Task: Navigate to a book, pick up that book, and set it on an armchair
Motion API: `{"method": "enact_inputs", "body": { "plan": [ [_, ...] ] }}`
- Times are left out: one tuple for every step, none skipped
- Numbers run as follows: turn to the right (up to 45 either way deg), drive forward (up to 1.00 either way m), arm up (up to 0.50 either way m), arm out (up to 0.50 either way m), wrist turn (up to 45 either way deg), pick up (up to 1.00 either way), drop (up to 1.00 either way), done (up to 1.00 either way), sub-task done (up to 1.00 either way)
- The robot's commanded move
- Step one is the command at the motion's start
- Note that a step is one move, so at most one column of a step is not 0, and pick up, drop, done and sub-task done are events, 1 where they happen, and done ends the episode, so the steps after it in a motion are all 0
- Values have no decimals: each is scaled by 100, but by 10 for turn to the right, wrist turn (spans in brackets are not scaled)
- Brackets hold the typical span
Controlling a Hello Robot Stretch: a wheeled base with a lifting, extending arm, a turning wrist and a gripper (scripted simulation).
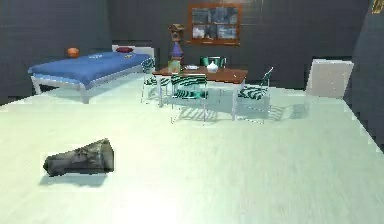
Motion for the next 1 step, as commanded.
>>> {"method": "enact_inputs", "body": {
  "plan": [
    [0, 100, 0, 0, 0, 0, 0, 0, 0]
  ]
}}
